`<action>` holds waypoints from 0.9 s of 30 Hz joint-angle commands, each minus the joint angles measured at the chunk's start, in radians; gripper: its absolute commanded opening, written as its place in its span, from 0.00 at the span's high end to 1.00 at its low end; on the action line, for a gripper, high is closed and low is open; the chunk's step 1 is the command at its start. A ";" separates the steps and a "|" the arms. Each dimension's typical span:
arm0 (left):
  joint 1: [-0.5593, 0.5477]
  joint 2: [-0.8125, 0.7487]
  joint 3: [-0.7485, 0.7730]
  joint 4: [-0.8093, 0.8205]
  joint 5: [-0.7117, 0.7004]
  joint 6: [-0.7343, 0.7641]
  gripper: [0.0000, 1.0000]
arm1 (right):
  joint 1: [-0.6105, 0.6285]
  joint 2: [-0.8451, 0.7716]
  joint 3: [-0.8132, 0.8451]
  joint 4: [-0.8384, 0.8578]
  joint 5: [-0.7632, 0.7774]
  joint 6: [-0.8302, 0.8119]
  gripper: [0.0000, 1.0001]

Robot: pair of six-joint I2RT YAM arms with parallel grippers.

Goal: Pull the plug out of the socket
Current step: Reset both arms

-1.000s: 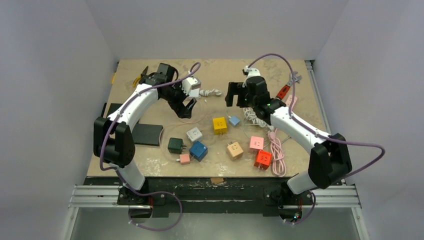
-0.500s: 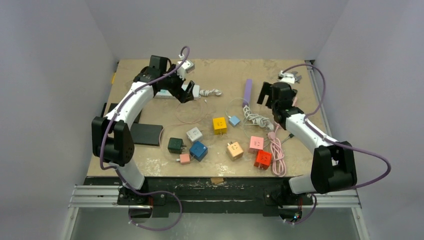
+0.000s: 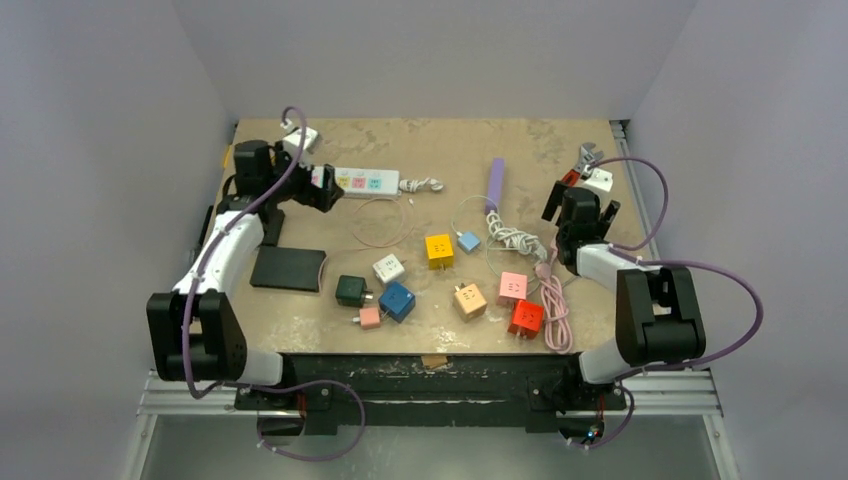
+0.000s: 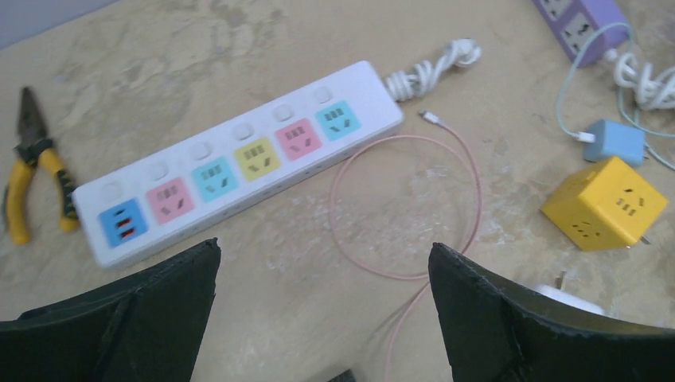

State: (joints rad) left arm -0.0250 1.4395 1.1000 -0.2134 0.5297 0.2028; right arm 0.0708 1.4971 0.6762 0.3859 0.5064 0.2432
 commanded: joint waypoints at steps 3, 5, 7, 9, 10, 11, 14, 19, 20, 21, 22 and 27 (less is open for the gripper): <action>0.157 -0.099 -0.212 0.287 -0.017 -0.143 0.00 | -0.007 -0.086 -0.056 0.146 -0.013 -0.062 0.01; 0.169 -0.127 -0.289 0.368 -0.043 -0.176 0.00 | -0.007 -0.107 -0.099 0.180 -0.022 -0.053 0.01; 0.170 -0.152 -0.361 0.459 -0.060 -0.192 0.00 | -0.007 -0.109 -0.136 0.205 -0.018 -0.042 0.01; 0.170 -0.169 -0.427 0.542 -0.091 -0.194 0.00 | -0.008 -0.112 -0.176 0.255 -0.018 -0.034 0.01; 0.171 -0.174 -0.458 0.587 -0.116 -0.210 0.00 | -0.007 -0.113 -0.185 0.270 -0.026 -0.029 0.01; 0.174 -0.175 -0.480 0.607 -0.129 -0.236 0.00 | -0.007 -0.109 -0.187 0.278 -0.022 -0.027 0.02; 0.175 -0.182 -0.534 0.646 -0.131 -0.246 0.00 | -0.007 -0.075 -0.180 0.293 0.003 -0.034 0.04; 0.177 -0.147 -0.647 0.837 -0.191 -0.270 0.00 | -0.002 -0.032 -0.219 0.394 0.007 -0.063 0.01; 0.176 -0.132 -0.660 0.872 -0.186 -0.273 0.00 | 0.009 -0.023 -0.233 0.442 0.008 -0.081 0.01; 0.176 -0.117 -0.675 0.916 -0.169 -0.271 0.00 | 0.026 -0.016 -0.242 0.474 0.020 -0.100 0.01; 0.175 -0.109 -0.692 0.965 -0.149 -0.258 0.00 | 0.049 -0.015 -0.252 0.495 0.038 -0.119 0.01; 0.129 -0.118 -0.746 1.032 -0.181 -0.208 0.00 | 0.076 0.011 -0.462 0.911 -0.083 -0.205 0.01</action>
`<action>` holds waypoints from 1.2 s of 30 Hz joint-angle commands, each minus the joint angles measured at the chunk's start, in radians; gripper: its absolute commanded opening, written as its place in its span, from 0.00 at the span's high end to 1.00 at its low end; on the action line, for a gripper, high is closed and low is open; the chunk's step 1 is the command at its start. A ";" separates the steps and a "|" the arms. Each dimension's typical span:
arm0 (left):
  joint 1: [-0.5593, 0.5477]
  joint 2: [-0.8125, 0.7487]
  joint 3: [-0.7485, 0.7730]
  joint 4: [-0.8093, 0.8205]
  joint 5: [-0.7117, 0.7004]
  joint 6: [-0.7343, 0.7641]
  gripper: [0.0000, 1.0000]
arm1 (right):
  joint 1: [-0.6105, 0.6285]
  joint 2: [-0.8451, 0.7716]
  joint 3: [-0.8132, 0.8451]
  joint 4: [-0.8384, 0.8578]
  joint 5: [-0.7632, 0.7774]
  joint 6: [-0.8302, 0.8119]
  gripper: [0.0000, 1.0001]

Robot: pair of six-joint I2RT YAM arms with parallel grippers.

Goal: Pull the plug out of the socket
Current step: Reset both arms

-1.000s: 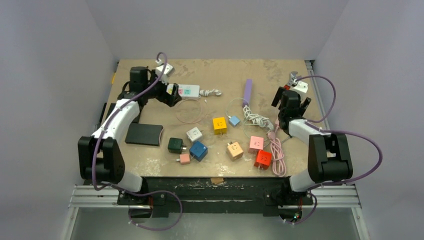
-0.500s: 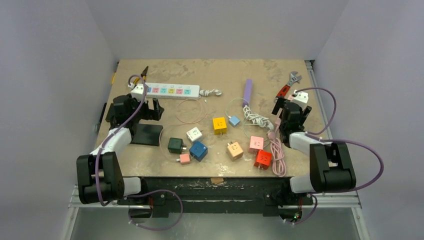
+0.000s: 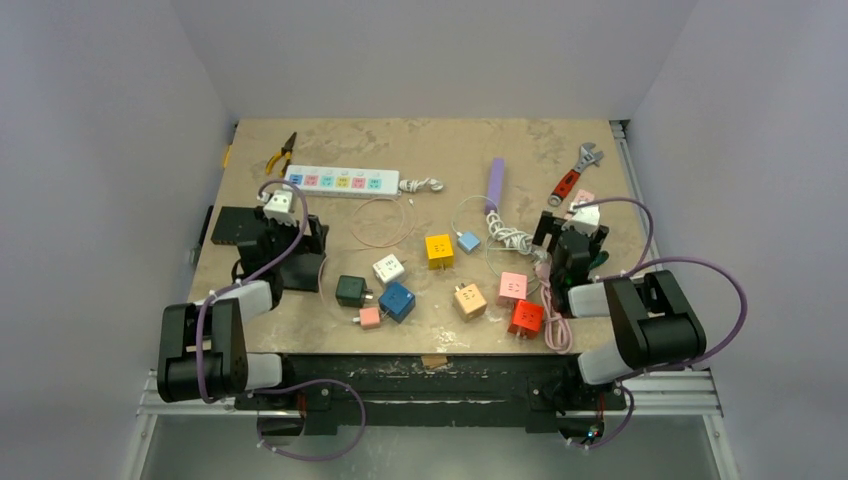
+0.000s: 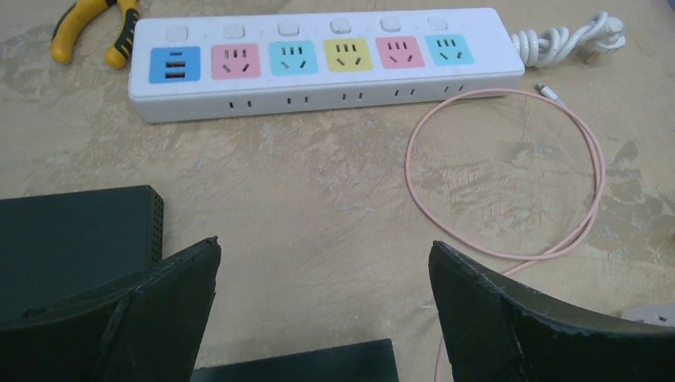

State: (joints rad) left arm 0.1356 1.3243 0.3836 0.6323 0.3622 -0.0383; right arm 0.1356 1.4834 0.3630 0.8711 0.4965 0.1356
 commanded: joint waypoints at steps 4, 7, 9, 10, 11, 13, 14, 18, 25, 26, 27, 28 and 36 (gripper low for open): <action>-0.054 0.037 -0.092 0.341 0.003 0.072 0.00 | 0.037 0.015 -0.143 0.411 -0.034 -0.077 0.01; -0.055 0.033 -0.086 0.318 0.009 0.080 0.00 | 0.019 0.028 -0.083 0.313 -0.022 -0.062 0.01; -0.055 0.025 -0.085 0.308 0.011 0.079 0.00 | -0.002 0.027 -0.071 0.283 -0.042 -0.032 0.01; -0.054 0.022 -0.083 0.295 0.010 0.081 0.00 | -0.007 0.033 -0.074 0.308 -0.049 -0.037 0.01; -0.055 0.029 -0.086 0.312 0.009 0.079 0.00 | -0.009 0.033 -0.075 0.305 -0.050 -0.041 0.01; -0.055 0.031 -0.088 0.322 0.010 0.078 0.00 | -0.009 0.026 -0.072 0.281 -0.050 -0.033 0.01; -0.055 0.026 -0.087 0.312 0.009 0.078 0.00 | -0.009 0.027 -0.074 0.290 -0.050 -0.035 0.01; -0.052 0.030 -0.086 0.318 0.009 0.074 0.00 | -0.008 0.025 -0.077 0.298 -0.050 -0.038 0.01; -0.053 0.033 -0.083 0.316 -0.019 0.066 0.00 | -0.009 0.028 -0.081 0.310 -0.050 -0.041 0.01; -0.054 0.033 -0.083 0.317 -0.020 0.066 0.00 | -0.008 0.028 -0.081 0.310 -0.050 -0.043 0.01; -0.053 0.033 -0.084 0.317 -0.019 0.066 0.00 | -0.009 0.028 -0.081 0.310 -0.050 -0.042 0.01; -0.054 0.032 -0.083 0.316 -0.024 0.064 0.00 | -0.008 0.028 -0.081 0.311 -0.050 -0.042 0.01; -0.053 0.034 -0.077 0.309 -0.028 0.064 0.00 | -0.009 0.028 -0.081 0.312 -0.050 -0.042 0.01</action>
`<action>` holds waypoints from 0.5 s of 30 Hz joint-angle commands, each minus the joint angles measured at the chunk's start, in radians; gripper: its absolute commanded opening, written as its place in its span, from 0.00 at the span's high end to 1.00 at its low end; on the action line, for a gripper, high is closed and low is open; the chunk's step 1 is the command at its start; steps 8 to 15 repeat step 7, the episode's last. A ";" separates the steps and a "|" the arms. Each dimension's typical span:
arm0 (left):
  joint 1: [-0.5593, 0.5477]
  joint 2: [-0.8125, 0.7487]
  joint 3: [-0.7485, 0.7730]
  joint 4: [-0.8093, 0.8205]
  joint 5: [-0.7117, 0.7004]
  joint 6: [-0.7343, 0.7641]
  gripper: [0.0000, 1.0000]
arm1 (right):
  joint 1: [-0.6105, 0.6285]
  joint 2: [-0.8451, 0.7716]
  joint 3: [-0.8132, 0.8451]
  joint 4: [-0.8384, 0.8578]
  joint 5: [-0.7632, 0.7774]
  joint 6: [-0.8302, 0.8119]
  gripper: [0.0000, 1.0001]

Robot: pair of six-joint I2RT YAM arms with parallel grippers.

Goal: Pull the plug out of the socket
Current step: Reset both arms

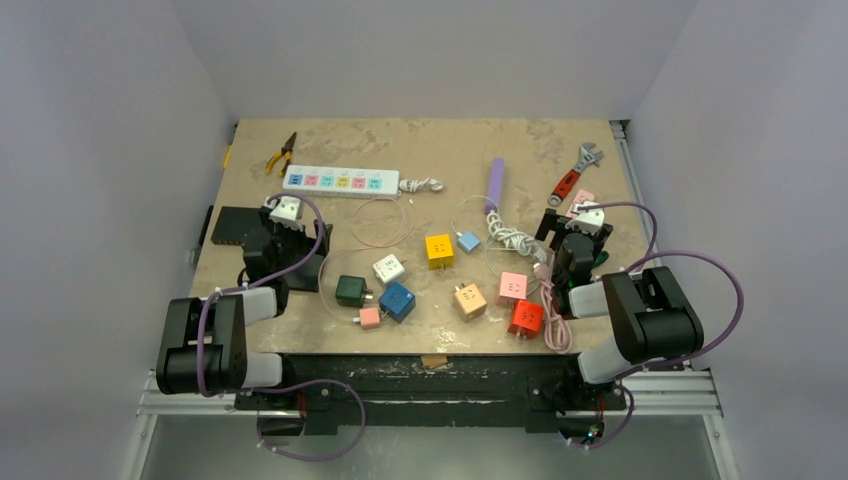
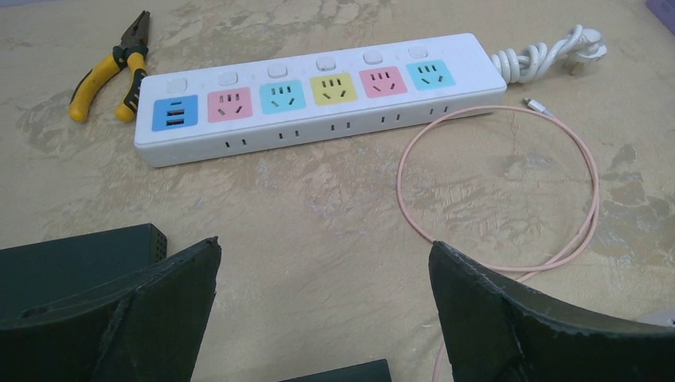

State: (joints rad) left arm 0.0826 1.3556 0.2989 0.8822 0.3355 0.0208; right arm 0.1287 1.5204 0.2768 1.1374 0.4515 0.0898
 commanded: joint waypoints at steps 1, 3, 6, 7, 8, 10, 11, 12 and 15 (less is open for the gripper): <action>-0.001 0.003 0.008 0.058 -0.002 0.005 0.00 | -0.002 -0.009 0.005 0.046 -0.005 0.004 0.01; -0.002 0.004 0.009 0.057 -0.004 0.007 0.00 | -0.002 -0.008 0.005 0.045 -0.005 0.003 0.01; -0.008 0.002 0.008 0.054 -0.017 0.010 0.00 | -0.002 -0.008 0.004 0.047 -0.005 0.004 0.01; -0.008 0.000 0.005 0.057 -0.017 0.007 0.00 | -0.002 -0.008 0.005 0.047 -0.004 0.003 0.01; -0.008 0.000 0.005 0.057 -0.017 0.007 0.00 | -0.002 -0.008 0.005 0.047 -0.004 0.003 0.01; -0.008 0.000 0.005 0.057 -0.017 0.007 0.00 | -0.002 -0.008 0.005 0.047 -0.004 0.003 0.01; -0.008 0.000 0.005 0.057 -0.017 0.007 0.00 | -0.002 -0.008 0.005 0.047 -0.004 0.003 0.01; -0.008 0.000 0.005 0.057 -0.017 0.007 0.00 | -0.002 -0.008 0.005 0.047 -0.004 0.003 0.01; -0.008 0.000 0.005 0.057 -0.017 0.007 0.00 | -0.002 -0.008 0.005 0.047 -0.004 0.003 0.01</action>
